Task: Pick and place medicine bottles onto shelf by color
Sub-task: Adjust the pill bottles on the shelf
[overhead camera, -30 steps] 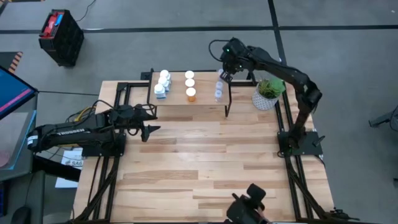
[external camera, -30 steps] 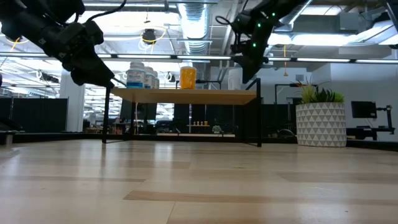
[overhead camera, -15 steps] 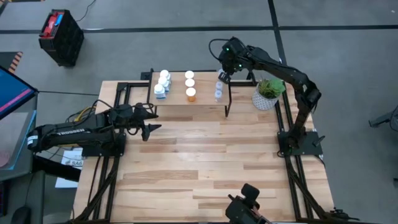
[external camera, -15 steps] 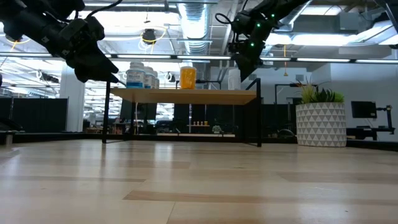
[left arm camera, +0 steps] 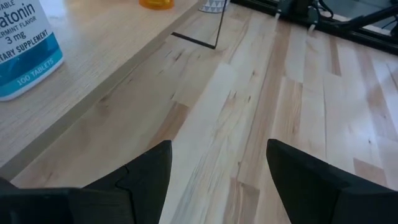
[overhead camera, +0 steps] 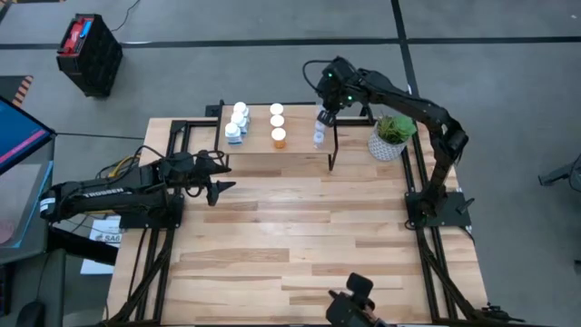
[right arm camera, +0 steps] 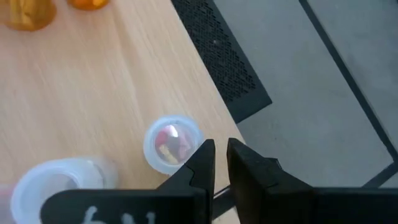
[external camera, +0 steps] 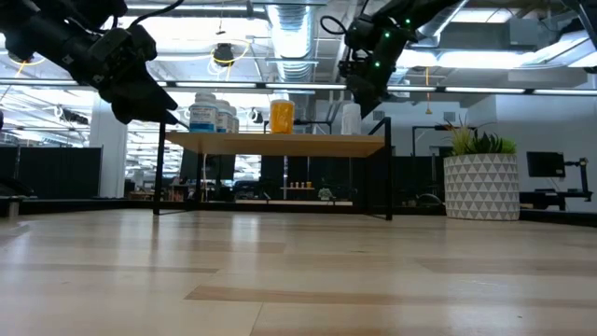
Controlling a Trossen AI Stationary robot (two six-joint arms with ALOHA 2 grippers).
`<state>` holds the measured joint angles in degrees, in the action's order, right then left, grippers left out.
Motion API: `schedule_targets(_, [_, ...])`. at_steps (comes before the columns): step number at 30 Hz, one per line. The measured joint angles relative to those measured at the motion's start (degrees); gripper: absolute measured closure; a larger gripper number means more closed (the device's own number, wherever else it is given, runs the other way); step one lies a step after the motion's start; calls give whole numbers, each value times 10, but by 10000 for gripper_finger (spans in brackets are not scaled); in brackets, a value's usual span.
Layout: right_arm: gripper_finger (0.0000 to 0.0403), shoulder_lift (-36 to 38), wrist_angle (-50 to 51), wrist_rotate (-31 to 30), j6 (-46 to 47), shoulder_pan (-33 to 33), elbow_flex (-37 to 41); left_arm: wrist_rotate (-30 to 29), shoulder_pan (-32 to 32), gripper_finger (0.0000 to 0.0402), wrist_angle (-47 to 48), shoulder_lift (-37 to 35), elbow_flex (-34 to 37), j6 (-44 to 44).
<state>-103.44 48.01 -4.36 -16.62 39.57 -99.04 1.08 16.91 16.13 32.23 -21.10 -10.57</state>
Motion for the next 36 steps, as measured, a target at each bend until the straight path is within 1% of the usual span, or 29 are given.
schedule_targets(12, [338, 0, 15, -4, 1, -7, 0, 0, 0, 154, 15, 0, 0, 0])
schedule_targets(14, [338, 1, 12, -27, 5, -9, 0, 0, 0, 154, 14, 0, 0, 0])
schedule_targets(18, [338, 11, 14, -97, 20, -13, -7, -4, 0, 154, 9, 0, 0, 6])
schedule_targets(20, [338, 16, 31, -107, 31, -13, -18, -4, 0, 154, 1, 0, 0, 22])
schedule_targets(23, [338, 37, 42, -106, 44, -20, -36, -12, 0, 154, -3, -7, 0, 26])
schedule_targets(28, [338, 98, 63, -101, 84, -46, -38, -14, 0, 154, -1, -18, 0, 33])
schedule_targets(33, [338, 168, 84, -50, 123, -100, -38, -4, -5, 154, -1, -24, 0, 33])
schedule_targets(35, [338, 187, 86, -35, 128, -130, -38, -22, -5, 154, -4, -26, 0, 33])
schedule_targets(36, [338, 195, 86, -33, 132, -146, -38, -45, -5, 154, -4, -30, 0, 33])
